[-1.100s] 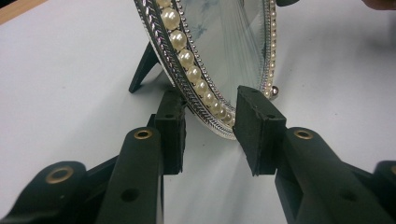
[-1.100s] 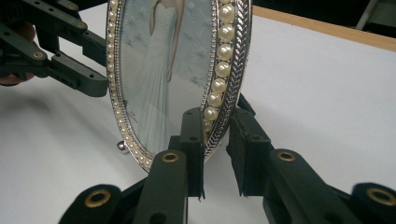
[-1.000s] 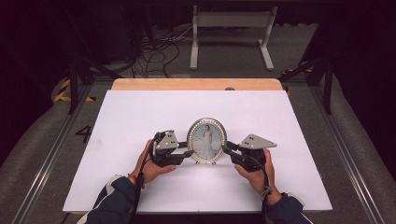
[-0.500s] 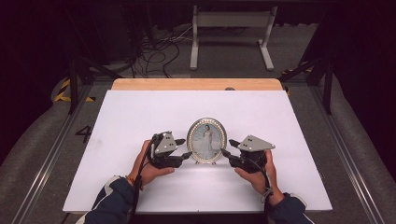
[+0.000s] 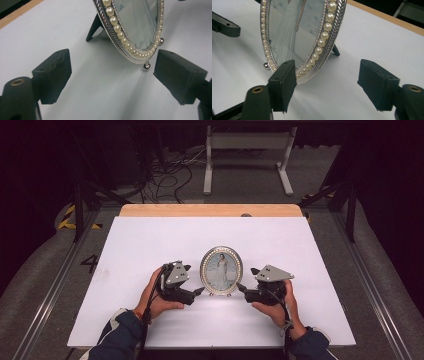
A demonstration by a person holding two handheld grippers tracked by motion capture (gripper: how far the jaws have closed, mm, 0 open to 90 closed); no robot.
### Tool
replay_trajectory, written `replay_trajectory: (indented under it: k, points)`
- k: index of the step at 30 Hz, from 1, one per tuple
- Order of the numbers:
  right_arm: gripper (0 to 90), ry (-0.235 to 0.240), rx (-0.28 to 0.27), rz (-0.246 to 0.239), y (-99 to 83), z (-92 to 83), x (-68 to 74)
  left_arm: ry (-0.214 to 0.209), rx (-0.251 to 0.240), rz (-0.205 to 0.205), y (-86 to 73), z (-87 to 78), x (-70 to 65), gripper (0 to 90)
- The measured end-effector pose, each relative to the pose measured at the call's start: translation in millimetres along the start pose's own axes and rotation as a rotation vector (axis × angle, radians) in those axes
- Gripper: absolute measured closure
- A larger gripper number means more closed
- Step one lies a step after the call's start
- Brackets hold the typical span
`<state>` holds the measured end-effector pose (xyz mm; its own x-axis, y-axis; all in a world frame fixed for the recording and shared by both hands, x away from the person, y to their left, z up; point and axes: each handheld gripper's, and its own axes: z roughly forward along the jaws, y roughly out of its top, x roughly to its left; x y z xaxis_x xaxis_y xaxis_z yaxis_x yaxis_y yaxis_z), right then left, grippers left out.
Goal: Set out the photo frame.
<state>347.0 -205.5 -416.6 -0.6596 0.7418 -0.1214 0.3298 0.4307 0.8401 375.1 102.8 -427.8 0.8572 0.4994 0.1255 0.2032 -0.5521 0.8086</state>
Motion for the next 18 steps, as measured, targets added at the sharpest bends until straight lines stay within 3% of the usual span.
replay_trajectory:
  k: [8, 10, 18]
  points:
    - [19.7, 0.013, 0.028, -0.017, -1.4, 3.9, 0.5, -0.006, 0.002, -0.003, -2.8, -0.9, -0.2, 10.3]
    - [20.5, -0.004, 0.039, -0.017, -1.5, 4.7, 0.4, -0.003, 0.009, 0.002, -3.0, 0.8, -0.6, 9.7]
    - [20.5, 0.009, 0.032, -0.014, -2.1, 3.1, -1.4, 0.007, 0.023, 0.016, -3.2, 1.3, -0.7, 8.9]
